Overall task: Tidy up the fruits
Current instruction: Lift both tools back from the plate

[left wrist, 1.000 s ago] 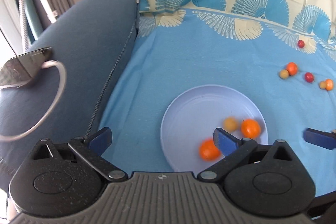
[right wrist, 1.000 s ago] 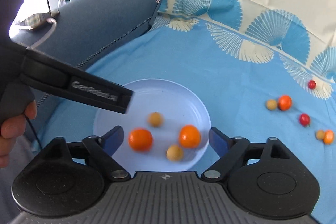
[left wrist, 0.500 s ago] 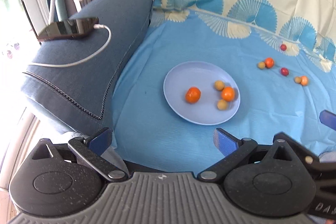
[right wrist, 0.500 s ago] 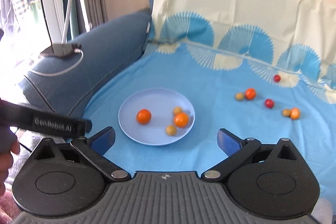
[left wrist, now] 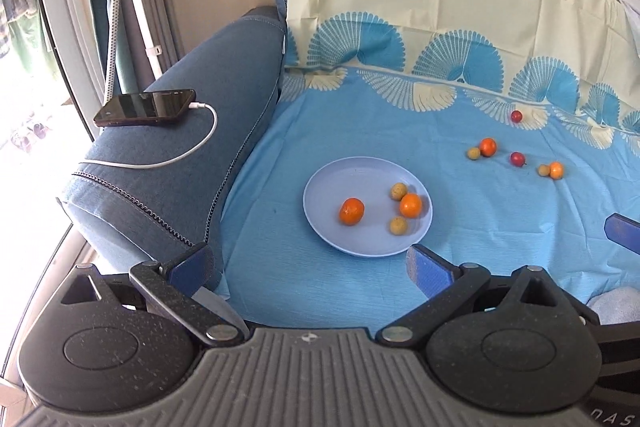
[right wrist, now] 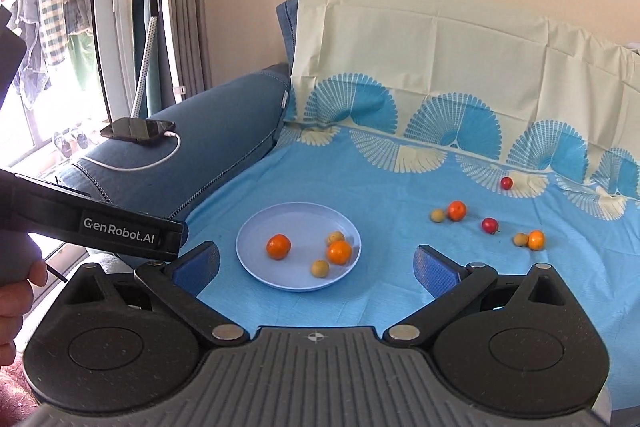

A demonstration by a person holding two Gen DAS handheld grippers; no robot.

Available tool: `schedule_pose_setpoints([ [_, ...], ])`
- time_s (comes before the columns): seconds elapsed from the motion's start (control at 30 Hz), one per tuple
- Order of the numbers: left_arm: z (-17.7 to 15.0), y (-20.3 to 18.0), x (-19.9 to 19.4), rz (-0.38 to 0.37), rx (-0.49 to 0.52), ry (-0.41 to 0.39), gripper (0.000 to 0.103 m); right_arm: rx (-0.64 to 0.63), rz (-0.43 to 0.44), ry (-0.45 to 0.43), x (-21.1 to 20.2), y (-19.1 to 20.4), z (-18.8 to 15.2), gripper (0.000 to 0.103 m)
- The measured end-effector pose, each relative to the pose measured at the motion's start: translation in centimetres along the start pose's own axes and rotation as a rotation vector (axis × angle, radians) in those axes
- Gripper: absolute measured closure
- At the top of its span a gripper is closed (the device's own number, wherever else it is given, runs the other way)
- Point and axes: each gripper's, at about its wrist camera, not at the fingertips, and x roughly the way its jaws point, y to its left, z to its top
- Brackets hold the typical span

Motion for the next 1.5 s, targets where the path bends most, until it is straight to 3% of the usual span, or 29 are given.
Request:
schedule_pose_setpoints([
  [0.7, -0.4, 0.7, -0.5, -0.006, -0.020, -0.012, 0.001, -0.028, 0.008, 0.000, -0.2, 0.6, 0.0, 0.001],
  [1.27, 0.1, -0.7, 3.5, -0.009, 0.024, 0.086, 0.001, 0.023, 0.028, 0.069, 2.3, -0.9, -0.6, 0.001],
  [1.5, 3.4, -3.8, 7.4, -0.035, 0.050, 0.129, 0.001, 0.135, -0.131, 0.038, 4.7, -6.1, -0.7, 0.001],
])
